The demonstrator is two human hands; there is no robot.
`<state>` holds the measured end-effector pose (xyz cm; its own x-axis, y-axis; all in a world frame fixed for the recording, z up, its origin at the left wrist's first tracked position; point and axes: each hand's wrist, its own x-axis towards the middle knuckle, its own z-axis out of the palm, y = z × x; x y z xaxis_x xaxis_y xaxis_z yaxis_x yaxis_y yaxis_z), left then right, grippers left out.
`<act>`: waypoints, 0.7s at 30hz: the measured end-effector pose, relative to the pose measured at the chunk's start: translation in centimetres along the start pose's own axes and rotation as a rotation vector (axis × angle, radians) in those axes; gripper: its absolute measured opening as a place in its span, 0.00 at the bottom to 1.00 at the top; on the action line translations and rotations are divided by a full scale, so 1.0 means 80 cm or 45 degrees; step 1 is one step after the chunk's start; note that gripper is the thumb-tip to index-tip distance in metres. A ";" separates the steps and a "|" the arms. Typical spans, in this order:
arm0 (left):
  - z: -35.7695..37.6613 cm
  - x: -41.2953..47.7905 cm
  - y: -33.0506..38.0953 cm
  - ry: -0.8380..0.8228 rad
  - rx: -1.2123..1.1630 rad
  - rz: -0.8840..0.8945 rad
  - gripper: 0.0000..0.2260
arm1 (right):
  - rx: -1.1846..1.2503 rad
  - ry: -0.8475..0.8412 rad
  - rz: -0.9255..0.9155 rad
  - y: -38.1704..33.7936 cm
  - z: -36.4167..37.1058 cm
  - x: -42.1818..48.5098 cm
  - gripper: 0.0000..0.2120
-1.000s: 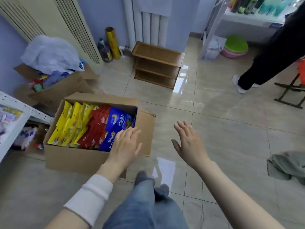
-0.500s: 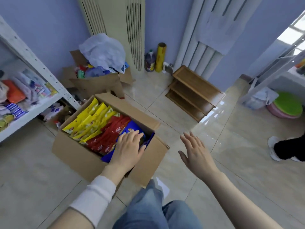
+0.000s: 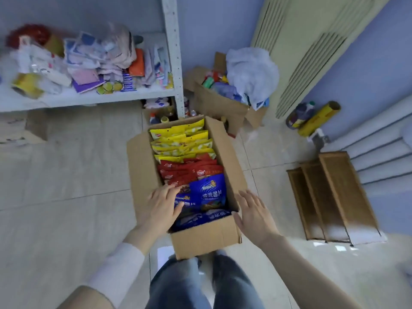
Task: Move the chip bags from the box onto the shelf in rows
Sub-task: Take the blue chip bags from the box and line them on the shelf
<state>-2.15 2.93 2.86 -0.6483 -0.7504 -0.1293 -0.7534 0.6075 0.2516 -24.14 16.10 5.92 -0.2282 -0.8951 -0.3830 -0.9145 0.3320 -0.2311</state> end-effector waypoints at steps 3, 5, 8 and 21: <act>0.034 -0.033 0.015 -0.110 -0.061 -0.218 0.18 | -0.040 -0.106 -0.139 0.014 0.014 0.015 0.26; 0.056 -0.050 0.032 -0.209 -0.097 -0.339 0.23 | -0.057 -0.174 -0.208 0.019 0.023 0.023 0.27; 0.092 -0.060 0.047 -0.271 -0.083 -0.413 0.28 | -0.055 -0.241 -0.263 0.029 0.038 0.046 0.27; 0.274 0.085 -0.065 0.079 0.062 -0.244 0.21 | -0.102 0.087 -0.477 0.066 0.220 0.307 0.24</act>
<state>-5.03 0.35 -20.33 -0.4855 -0.8672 -0.1108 -0.8678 0.4627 0.1811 -28.68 1.13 -20.47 0.1076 -0.9686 -0.2240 -0.9612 -0.0438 -0.2723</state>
